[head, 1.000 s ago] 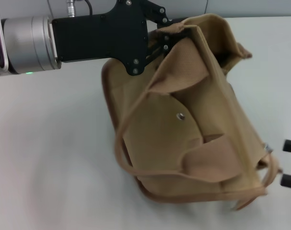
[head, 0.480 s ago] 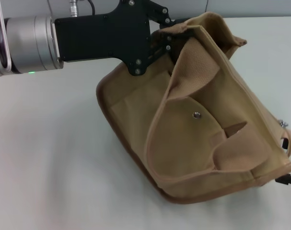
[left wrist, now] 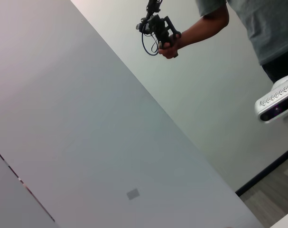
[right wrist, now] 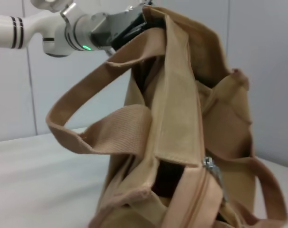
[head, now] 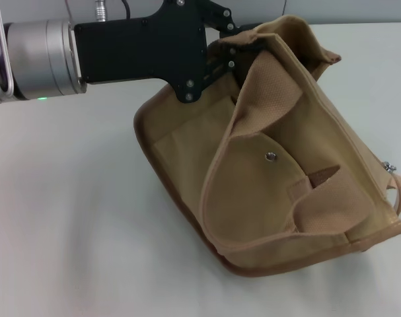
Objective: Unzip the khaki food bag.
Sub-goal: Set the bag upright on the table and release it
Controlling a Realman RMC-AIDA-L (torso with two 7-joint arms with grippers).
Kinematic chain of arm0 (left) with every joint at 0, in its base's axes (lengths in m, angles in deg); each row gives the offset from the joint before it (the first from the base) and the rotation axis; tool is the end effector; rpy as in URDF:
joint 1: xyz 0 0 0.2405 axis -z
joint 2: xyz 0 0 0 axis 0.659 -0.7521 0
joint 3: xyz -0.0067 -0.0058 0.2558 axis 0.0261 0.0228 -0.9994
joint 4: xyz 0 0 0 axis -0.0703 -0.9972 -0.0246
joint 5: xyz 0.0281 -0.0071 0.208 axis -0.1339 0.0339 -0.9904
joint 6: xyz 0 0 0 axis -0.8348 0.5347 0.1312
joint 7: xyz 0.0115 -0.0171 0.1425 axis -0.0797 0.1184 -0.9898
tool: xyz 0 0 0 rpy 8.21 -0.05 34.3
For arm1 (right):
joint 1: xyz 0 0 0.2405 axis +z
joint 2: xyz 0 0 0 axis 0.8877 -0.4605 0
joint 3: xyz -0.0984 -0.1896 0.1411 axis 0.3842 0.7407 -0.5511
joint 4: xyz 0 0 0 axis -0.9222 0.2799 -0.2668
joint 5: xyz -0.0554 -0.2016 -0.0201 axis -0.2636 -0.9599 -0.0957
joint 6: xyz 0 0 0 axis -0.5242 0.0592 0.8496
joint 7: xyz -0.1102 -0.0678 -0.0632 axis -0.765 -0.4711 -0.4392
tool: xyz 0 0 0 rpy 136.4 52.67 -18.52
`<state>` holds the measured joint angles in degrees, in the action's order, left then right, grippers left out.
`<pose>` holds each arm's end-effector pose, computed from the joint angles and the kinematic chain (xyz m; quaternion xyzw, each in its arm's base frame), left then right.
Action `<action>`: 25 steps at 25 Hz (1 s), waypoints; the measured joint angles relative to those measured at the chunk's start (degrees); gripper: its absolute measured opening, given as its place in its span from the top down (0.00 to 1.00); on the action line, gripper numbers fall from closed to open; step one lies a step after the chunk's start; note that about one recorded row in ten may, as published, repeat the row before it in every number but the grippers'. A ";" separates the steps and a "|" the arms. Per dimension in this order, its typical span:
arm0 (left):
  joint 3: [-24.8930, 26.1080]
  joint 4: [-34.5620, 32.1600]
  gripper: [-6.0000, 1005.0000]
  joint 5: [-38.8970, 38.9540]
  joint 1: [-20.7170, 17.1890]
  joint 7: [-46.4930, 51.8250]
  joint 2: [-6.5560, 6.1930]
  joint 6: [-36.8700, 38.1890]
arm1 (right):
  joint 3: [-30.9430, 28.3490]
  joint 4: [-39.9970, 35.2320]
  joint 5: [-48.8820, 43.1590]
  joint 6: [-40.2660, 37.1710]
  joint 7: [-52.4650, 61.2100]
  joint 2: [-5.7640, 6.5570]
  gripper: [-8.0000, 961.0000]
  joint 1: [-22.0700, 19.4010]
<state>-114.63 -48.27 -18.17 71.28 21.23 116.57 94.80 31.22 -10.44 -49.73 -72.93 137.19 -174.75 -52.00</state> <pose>-0.1226 0.3374 0.0174 -0.8738 0.2991 -0.3376 0.1820 0.3433 0.1825 0.0878 -0.9305 0.1235 0.2563 0.2308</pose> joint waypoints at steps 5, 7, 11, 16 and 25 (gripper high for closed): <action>0.02 0.00 0.96 0.00 0.02 -0.01 0.00 -0.03 | -1.42 -0.29 -0.18 1.26 -2.08 -0.01 0.31 -0.53; -0.09 0.00 0.96 0.00 0.02 -0.03 0.00 -0.08 | -1.49 -0.30 -0.02 2.20 -2.40 -0.13 0.32 -0.55; -0.20 0.00 0.96 0.00 0.06 -0.05 0.01 -0.12 | -1.80 -0.16 0.10 4.50 -3.35 -0.64 0.33 0.02; -0.32 0.00 0.96 0.00 0.29 -0.23 0.13 -0.20 | -1.66 3.22 0.26 7.70 -6.59 -1.23 0.34 2.97; -0.45 1.53 0.96 0.92 0.74 -0.32 0.14 0.07 | 1.56 11.96 -2.30 17.35 -10.52 -1.01 0.36 9.31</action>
<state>-115.07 -46.74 -17.25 72.02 20.91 116.72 94.88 32.78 1.52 -52.03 -55.58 126.67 -175.76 -42.69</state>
